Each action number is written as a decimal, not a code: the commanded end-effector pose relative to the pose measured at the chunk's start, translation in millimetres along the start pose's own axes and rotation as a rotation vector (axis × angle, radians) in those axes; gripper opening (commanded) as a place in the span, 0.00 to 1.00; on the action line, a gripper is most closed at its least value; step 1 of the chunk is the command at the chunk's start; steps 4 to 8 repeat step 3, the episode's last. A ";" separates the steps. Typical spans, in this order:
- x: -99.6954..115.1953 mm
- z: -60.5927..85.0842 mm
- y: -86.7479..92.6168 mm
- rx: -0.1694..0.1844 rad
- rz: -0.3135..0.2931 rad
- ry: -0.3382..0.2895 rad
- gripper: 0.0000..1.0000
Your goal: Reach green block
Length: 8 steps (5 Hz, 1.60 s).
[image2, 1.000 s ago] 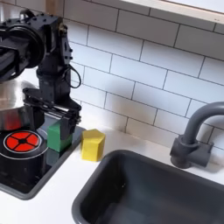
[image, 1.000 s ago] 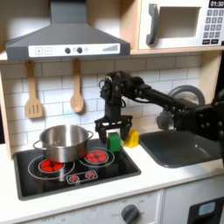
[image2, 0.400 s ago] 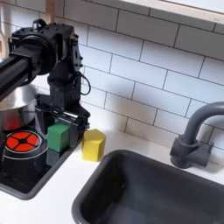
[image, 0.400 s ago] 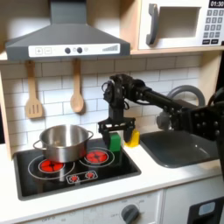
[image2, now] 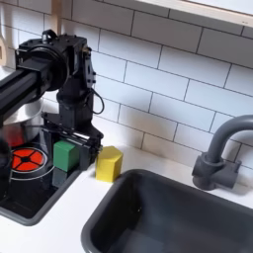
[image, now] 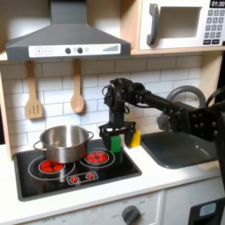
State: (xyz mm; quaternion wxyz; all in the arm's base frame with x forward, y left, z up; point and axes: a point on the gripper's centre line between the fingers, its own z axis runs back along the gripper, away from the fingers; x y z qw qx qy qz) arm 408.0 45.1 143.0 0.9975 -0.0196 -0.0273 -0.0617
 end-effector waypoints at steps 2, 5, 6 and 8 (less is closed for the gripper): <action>-0.4 0.0 -2.1 -0.027 0.031 0.015 1.00; 2.4 -4.9 -0.9 -0.017 0.027 0.023 1.00; 2.4 -4.9 -0.9 -0.017 0.027 0.023 1.00; 2.4 -4.9 -0.9 -0.017 0.027 0.023 1.00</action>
